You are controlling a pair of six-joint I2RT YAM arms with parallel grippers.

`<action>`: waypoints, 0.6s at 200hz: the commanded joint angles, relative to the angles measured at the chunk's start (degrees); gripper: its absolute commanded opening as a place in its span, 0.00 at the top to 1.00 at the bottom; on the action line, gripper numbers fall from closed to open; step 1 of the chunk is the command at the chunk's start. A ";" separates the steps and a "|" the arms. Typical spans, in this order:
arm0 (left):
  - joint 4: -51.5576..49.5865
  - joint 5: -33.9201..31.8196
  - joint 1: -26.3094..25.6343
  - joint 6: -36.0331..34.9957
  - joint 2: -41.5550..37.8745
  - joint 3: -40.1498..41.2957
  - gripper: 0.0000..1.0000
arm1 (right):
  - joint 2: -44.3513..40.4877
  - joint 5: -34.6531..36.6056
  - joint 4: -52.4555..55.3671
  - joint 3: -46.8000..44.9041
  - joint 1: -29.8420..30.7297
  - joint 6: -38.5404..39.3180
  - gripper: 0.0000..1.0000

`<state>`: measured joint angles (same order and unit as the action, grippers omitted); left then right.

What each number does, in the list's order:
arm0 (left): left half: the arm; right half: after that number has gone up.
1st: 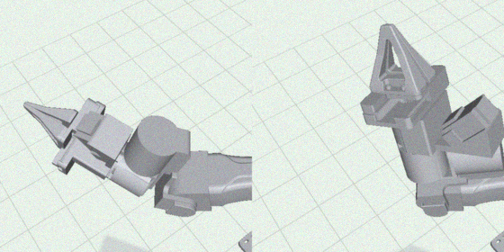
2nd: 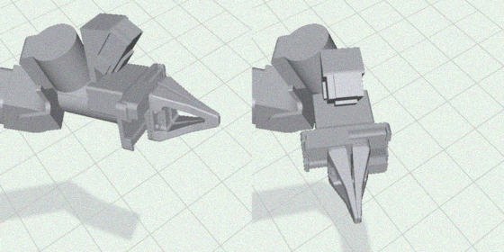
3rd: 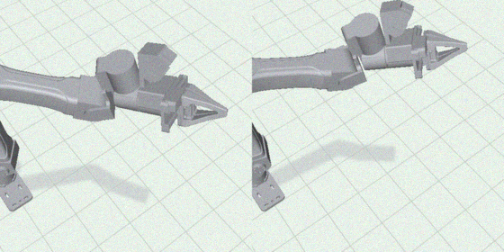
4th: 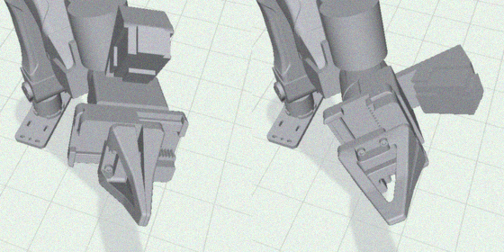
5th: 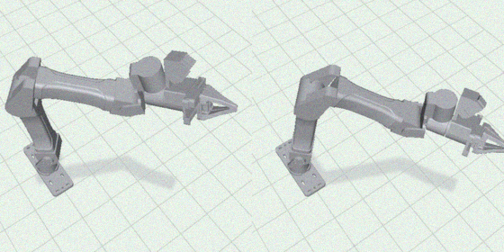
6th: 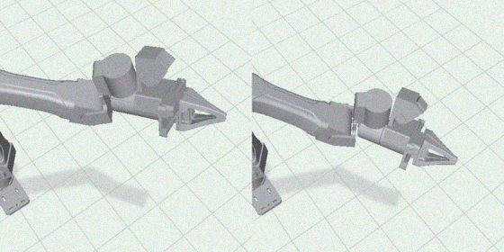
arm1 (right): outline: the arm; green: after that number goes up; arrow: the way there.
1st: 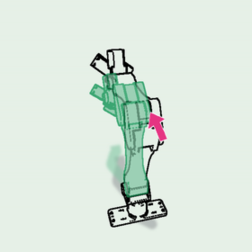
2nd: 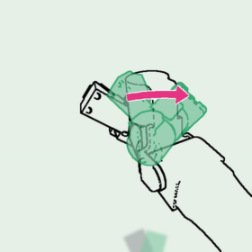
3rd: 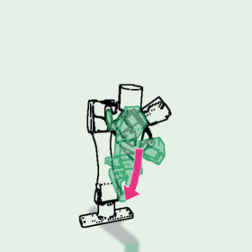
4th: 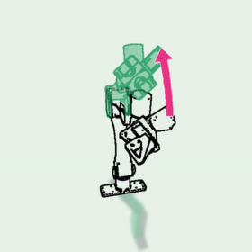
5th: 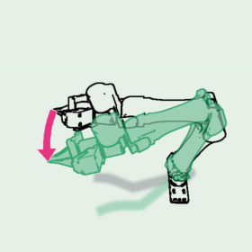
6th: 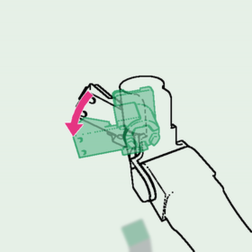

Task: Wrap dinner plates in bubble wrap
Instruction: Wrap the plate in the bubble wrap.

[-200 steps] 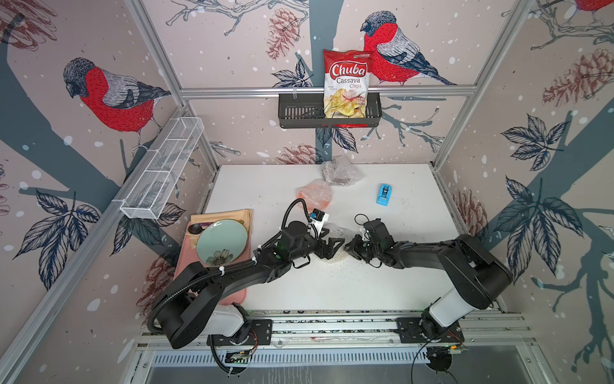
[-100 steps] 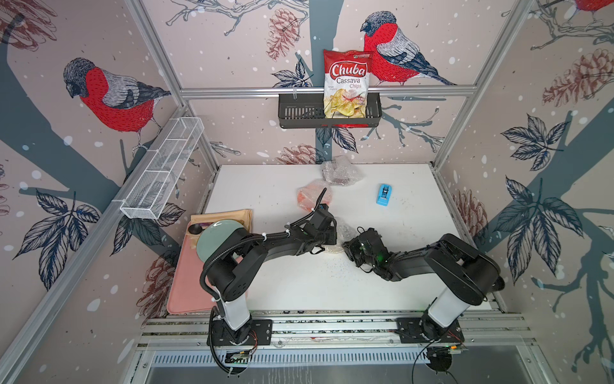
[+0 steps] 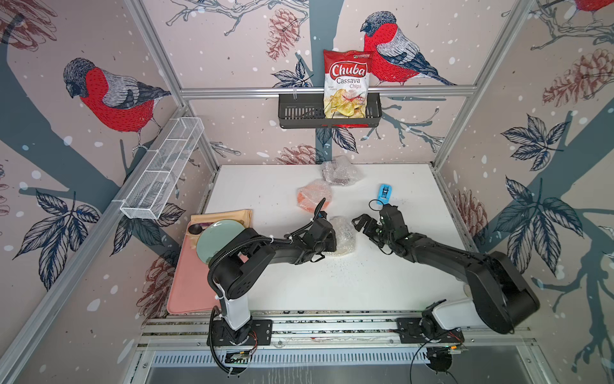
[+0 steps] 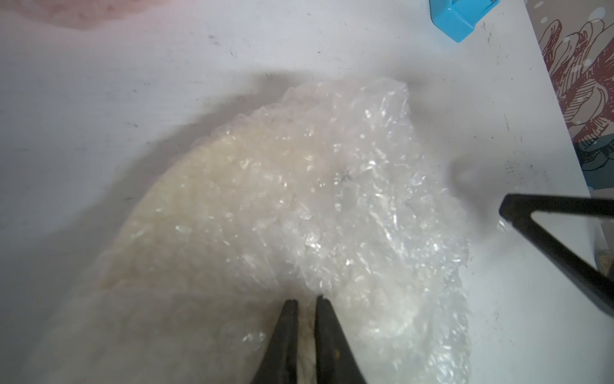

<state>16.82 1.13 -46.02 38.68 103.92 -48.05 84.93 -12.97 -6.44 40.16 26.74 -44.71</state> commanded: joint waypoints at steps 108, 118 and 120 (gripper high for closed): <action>2.62 9.91 -0.94 -9.74 -5.25 5.13 0.86 | 20.73 -13.49 17.20 10.39 1.13 14.35 0.75; 7.07 12.88 -1.33 -11.55 -9.48 8.41 0.85 | 19.93 -12.89 14.32 8.36 1.17 11.68 0.86; 7.87 13.45 -1.35 -11.92 -10.39 9.27 0.84 | 19.82 -12.85 13.70 7.94 1.15 11.07 0.86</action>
<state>19.25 5.02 -46.57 32.03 99.77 -43.70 104.86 -31.40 4.29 52.21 27.64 -26.35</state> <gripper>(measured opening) 0.144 0.218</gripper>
